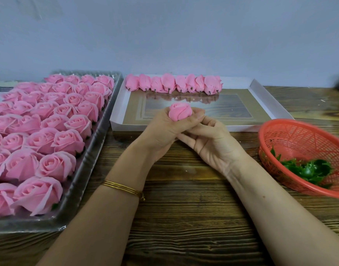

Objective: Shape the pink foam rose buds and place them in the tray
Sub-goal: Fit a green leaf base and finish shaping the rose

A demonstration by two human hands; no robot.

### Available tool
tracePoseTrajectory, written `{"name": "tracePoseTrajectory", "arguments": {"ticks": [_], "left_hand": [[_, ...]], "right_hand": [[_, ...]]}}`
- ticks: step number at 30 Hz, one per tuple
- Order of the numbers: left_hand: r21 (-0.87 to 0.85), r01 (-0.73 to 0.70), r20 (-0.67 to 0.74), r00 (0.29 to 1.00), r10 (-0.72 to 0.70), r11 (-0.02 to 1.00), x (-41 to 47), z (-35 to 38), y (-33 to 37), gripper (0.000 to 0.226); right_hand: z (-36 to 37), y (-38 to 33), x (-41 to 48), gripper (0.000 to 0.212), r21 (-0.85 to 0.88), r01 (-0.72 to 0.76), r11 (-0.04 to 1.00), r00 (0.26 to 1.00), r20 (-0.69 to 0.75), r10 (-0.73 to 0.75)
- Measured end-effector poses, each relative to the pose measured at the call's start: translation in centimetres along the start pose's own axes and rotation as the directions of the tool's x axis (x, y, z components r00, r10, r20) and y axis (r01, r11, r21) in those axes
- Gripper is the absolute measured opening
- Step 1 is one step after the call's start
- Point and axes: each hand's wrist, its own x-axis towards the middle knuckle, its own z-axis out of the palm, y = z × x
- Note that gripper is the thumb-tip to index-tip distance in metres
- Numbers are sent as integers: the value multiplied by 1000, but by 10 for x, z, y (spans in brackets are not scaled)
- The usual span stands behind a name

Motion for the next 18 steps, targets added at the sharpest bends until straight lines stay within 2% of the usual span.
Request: {"name": "tracePoseTrajectory", "arguments": {"ticks": [3,5,8,11,14,15,18], "left_hand": [[21,-45,-6,999,45,999,-1,3,-1,40],[37,-64,-32,997,66,997,-2,5,-1,33],[50,-90,-67,993,94,995,-2,7,-3,31],[91,-115,-160,979,129,989,-1,10,-2,31],[140,-148,-238,955,178,979,-2,14,1,9],[162,-166,-248,947,203,973,-3,15,2,11],[261,-244,-218,927,304,934,-6,18,5,35]], "right_hand": [[-2,-1,1,61,-28,-23,999,999,24,23],[-4,-1,2,59,-27,-37,999,999,25,37],[-7,0,5,48,-48,-61,997,998,9,61],[-8,0,6,37,-67,-65,996,997,-43,62],[-9,-2,7,23,-111,-8,994,988,-152,-9],[-9,-2,7,20,-130,22,991,982,-184,-45],[-8,-3,8,17,-159,124,979,961,-227,-158]]}}
